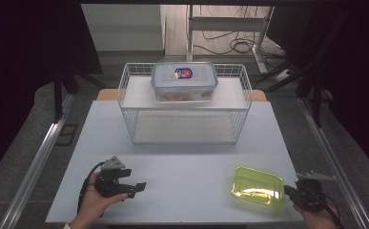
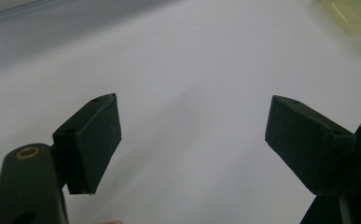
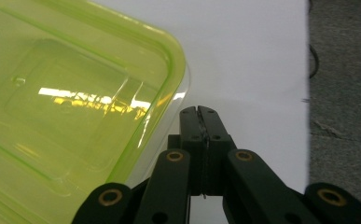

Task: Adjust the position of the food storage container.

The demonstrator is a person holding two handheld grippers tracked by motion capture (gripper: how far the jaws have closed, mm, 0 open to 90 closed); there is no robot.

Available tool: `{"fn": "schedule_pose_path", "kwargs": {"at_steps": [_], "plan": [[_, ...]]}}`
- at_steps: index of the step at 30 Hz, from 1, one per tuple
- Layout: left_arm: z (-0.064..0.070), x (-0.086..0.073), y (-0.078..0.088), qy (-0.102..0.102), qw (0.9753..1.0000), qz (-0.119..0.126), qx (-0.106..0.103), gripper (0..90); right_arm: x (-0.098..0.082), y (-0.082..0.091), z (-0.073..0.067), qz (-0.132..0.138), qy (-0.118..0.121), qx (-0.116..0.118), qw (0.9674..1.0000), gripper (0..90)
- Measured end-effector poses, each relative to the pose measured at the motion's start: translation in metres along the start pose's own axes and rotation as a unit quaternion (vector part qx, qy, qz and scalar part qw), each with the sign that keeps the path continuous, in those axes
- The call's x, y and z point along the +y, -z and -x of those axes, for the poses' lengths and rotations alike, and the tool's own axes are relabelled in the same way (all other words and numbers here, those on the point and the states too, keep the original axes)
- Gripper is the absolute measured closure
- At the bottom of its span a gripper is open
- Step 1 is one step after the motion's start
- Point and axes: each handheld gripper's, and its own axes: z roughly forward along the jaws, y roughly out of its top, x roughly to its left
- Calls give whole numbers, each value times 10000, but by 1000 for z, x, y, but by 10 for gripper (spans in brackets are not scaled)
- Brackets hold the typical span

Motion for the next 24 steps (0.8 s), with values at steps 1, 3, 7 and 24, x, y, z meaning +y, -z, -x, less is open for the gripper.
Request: {"fn": "schedule_pose_path", "kwargs": {"at_steps": [1,3,7,24], "plan": [[0,0,0,-5,10000,-5,2,183,1,-1,-3,-6,35,31,10000,895],[0,0,0,-4,10000,-7,6,183,4,-3,-8,8,98,85,9999,894],[0,0,-1,2,10000,-17,13,183,13,-5,-20,30,202,204,9996,895],[-1,0,-1,-7,10000,-26,12,183,34,-28,-80,-106,812,703,9942,895]]}}
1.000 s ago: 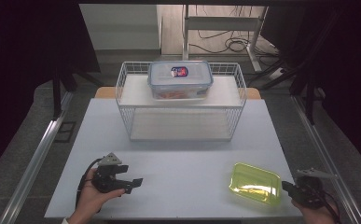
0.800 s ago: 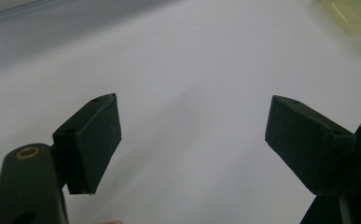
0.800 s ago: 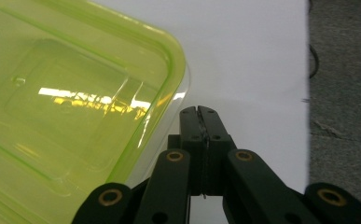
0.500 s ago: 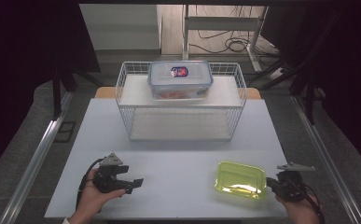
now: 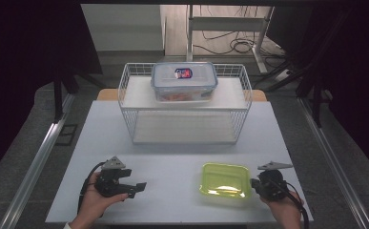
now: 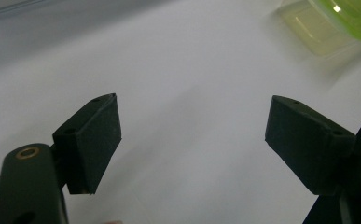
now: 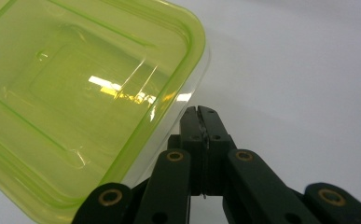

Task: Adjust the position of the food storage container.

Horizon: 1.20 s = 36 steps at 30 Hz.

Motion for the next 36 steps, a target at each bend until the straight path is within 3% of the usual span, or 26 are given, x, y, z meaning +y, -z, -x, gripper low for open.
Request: {"fn": "schedule_pose_path", "kwargs": {"at_steps": [12,24,36], "plan": [[-1,0,1,24,10000,28,4,183,13,-12,-25,17,305,148,9994,895],[-2,0,2,33,10000,30,19,183,31,-30,-56,-24,779,371,9963,895],[-3,0,3,40,10000,53,18,183,46,-44,-78,3,1004,554,9934,894]]}}
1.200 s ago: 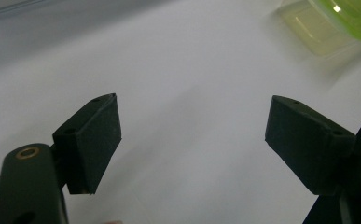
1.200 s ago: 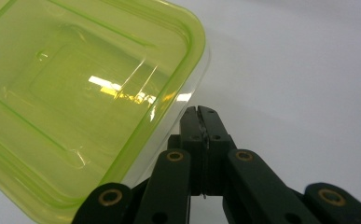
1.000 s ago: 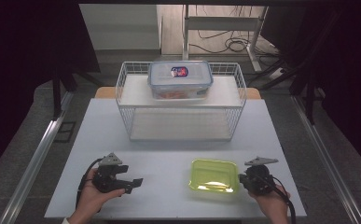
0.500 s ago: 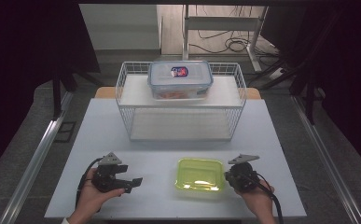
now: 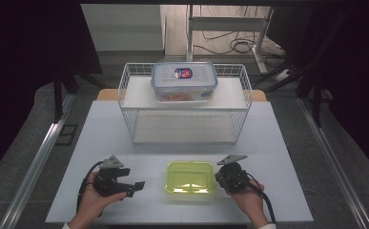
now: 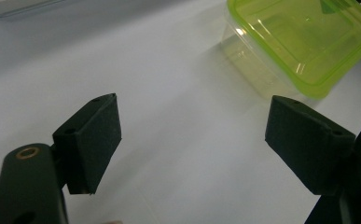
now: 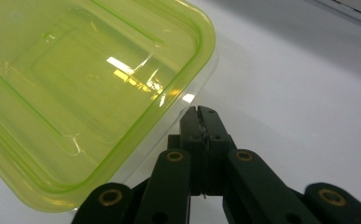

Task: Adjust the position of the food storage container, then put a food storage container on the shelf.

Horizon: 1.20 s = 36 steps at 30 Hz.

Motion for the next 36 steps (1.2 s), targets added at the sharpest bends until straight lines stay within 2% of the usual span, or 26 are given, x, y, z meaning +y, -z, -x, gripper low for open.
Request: {"fn": "schedule_pose_path", "kwargs": {"at_steps": [3,7,12,18,20,23,25,33,36], "plan": [[0,0,1,2,10000,10,-2,183,2,-3,-2,-9,66,36,10000,895],[0,0,1,6,10000,15,-2,183,1,-1,-1,0,41,28,10000,894],[1,0,1,26,10000,50,-2,183,-2,10,8,184,-113,-4,9998,895],[4,2,2,109,9998,187,-27,183,-11,25,21,452,-334,167,9983,881],[7,4,3,155,9995,288,-52,202,-13,27,24,536,-394,275,9974,785],[10,6,2,206,9992,319,-149,210,-14,30,29,689,-627,526,9943,585],[12,7,0,217,9991,303,-186,212,-15,31,30,778,-743,650,9921,521],[15,12,-10,331,9988,156,-332,208,-12,27,27,859,-830,1051,9873,423],[17,15,-14,415,9983,101,-392,208,-11,24,26,837,-860,1118,9865,405]]}}
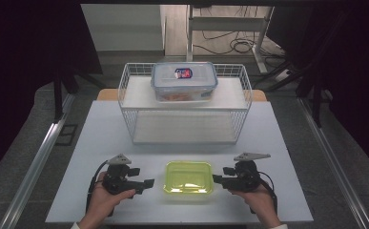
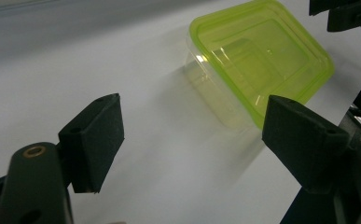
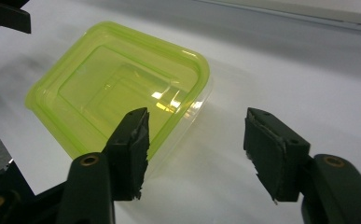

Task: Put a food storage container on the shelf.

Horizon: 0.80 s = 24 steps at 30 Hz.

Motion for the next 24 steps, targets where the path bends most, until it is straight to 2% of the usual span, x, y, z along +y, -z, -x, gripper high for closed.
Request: {"fn": "schedule_pose_path", "kwargs": {"at_steps": [4,9,15,20,24], "plan": [[4,7,-9,50,10000,-37,-59,210,1,-4,-1,17,-26,-2,10000,382],[5,13,-21,175,9996,-114,-163,215,2,-7,-3,-34,-24,177,9998,411],[5,18,-38,481,9976,-207,-453,242,2,-10,-2,-79,-76,227,9997,427],[3,21,-49,654,9957,-272,-596,276,2,-9,-1,-38,-77,240,9997,434],[3,20,-56,694,9946,-356,-688,343,1,-10,0,-39,-100,210,9997,433]]}}
